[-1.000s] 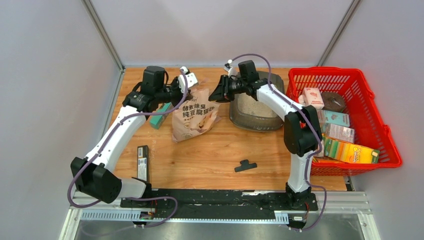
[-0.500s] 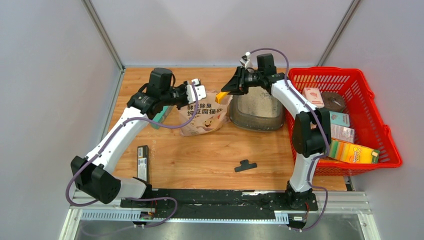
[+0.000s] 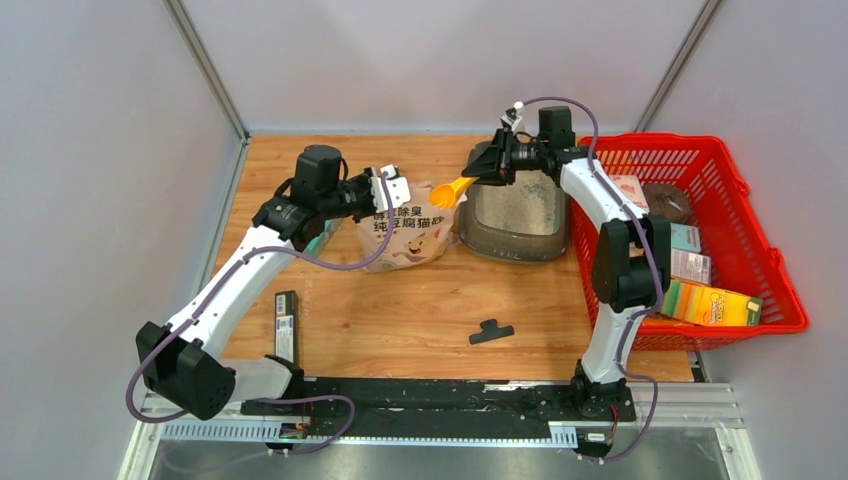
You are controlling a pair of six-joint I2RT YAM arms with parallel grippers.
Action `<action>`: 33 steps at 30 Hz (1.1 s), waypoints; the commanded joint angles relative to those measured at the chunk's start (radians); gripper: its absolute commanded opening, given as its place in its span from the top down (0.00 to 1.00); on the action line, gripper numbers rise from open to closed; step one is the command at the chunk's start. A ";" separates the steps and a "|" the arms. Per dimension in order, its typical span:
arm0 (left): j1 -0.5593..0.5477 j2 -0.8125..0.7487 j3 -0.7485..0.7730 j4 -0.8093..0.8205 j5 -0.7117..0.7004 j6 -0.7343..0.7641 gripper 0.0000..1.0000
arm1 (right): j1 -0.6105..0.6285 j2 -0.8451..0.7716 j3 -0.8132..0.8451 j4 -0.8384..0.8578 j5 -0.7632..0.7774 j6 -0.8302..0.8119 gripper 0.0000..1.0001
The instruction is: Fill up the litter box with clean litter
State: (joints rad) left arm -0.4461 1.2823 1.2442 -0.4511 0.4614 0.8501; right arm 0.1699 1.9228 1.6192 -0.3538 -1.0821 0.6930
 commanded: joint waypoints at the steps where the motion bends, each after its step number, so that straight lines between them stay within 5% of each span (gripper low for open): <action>1: -0.009 -0.115 0.014 0.297 0.049 0.011 1.00 | -0.036 -0.042 -0.015 0.029 -0.015 0.068 1.00; 11: -0.039 -0.169 -0.141 0.496 -0.055 -0.073 1.00 | -0.036 -0.133 -0.053 0.022 0.102 0.094 1.00; 33: -0.039 -0.175 -0.101 0.428 -0.076 -0.123 1.00 | -0.076 -0.088 -0.044 0.171 -0.056 0.207 1.00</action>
State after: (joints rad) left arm -0.4782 1.1679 1.0428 -0.1997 0.3634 0.7193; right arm 0.1207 1.8294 1.5383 -0.2455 -1.0729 0.8677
